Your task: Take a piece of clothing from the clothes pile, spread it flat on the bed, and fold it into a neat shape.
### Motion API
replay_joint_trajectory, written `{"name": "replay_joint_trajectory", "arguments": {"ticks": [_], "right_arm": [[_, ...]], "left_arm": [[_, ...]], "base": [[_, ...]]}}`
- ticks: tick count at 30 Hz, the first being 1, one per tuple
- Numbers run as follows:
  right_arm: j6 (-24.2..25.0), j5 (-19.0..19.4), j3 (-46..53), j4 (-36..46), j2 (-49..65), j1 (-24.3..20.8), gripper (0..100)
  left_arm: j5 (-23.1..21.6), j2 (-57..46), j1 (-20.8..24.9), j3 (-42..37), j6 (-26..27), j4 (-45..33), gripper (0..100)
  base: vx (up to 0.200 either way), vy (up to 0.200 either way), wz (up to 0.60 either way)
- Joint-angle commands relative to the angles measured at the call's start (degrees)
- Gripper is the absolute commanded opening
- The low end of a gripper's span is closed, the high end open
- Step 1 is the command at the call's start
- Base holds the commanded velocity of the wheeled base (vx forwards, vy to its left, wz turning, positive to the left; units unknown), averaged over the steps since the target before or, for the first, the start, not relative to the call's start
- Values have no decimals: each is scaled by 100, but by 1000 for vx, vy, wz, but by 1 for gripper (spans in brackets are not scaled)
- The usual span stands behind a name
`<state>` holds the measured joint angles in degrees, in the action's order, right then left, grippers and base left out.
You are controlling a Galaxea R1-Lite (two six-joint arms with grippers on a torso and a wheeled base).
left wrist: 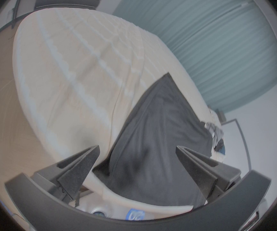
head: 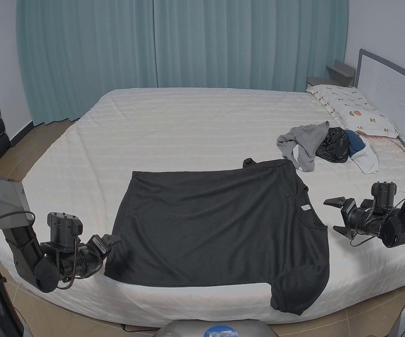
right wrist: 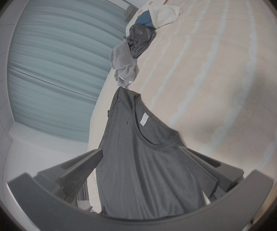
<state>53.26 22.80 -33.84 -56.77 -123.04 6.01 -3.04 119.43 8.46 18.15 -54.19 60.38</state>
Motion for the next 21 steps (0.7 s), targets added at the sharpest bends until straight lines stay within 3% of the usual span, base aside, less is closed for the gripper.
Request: {"name": "replay_joint_trajectory", "arguments": {"ticks": [1, 21], "right_arm": [[26, 58, 194, -36, 140, 155, 100], [-35, 49, 405, -36, 175, 111, 100]], "left_arm": [[-4, -69, 270, -268, 145, -132, 100], [75, 107, 420, -198, 216, -448, 100]], "base": [[0, 0, 0], [0, 0, 0]]}}
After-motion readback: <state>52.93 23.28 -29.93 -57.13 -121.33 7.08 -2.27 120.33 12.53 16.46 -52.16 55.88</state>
